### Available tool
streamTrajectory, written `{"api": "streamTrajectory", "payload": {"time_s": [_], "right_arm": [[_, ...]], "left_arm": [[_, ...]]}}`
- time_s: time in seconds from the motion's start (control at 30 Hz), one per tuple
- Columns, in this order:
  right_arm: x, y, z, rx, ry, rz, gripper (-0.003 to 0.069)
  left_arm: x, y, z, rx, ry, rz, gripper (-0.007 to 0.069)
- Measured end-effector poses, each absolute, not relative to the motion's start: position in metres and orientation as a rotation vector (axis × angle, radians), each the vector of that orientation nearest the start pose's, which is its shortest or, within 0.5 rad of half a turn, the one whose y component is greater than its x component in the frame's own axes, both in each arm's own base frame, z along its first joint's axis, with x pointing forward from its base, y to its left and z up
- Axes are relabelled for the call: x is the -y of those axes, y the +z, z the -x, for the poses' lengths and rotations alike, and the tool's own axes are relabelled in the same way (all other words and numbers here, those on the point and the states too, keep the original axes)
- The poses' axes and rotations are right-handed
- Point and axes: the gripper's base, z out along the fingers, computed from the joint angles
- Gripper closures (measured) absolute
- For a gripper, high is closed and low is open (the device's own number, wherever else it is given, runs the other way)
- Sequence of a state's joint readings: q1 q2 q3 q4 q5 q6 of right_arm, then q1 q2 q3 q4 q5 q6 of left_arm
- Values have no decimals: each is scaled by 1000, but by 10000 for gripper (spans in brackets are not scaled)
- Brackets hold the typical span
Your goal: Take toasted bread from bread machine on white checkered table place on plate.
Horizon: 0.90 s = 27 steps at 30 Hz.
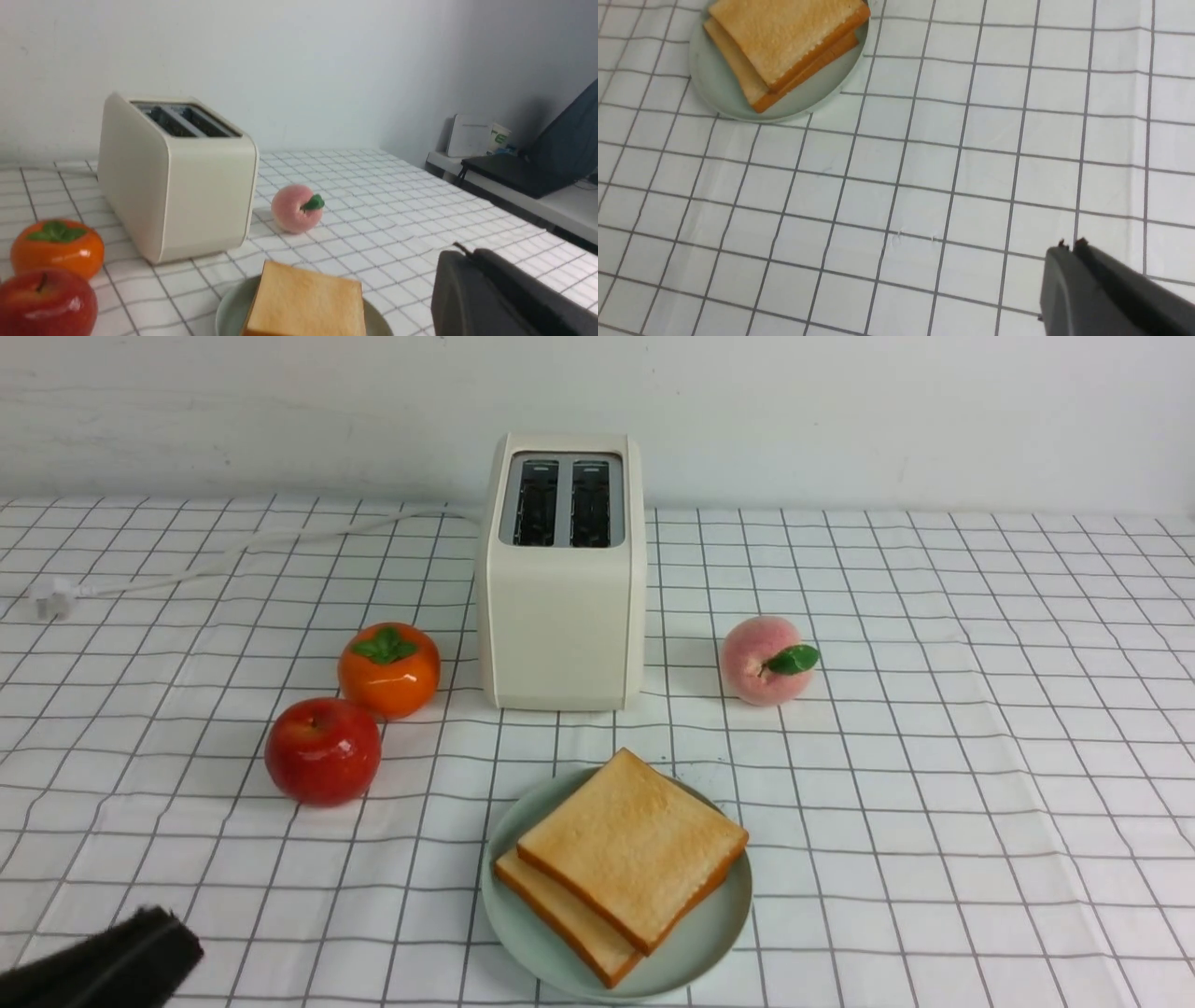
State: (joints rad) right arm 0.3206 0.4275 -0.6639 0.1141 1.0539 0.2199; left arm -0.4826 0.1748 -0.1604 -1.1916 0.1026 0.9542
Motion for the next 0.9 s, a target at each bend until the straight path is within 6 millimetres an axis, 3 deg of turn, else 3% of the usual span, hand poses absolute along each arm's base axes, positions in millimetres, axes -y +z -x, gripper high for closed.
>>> {"api": "streamTrajectory", "payload": {"time_s": [0.33,0.57,0.73,0.83,0.9], "right_arm": [[-20,309,-32,-2246,429,105,658],[-18,309,-31,-2242,406,108,655],[-8,306,-27,-2096,304,44,655],[-7,287,-32,-1923,262,-2,655],[-7,261,-39,-1864,225,-36,654]], "left_arm": [[40,207,-58,-1685,-616,-281,637],[40,199,-58,-1709,-611,-281,637],[40,199,-58,-1708,-611,-280,637],[40,199,-58,-1708,-612,-279,637],[40,199,-58,-1709,-612,-278,637]]}}
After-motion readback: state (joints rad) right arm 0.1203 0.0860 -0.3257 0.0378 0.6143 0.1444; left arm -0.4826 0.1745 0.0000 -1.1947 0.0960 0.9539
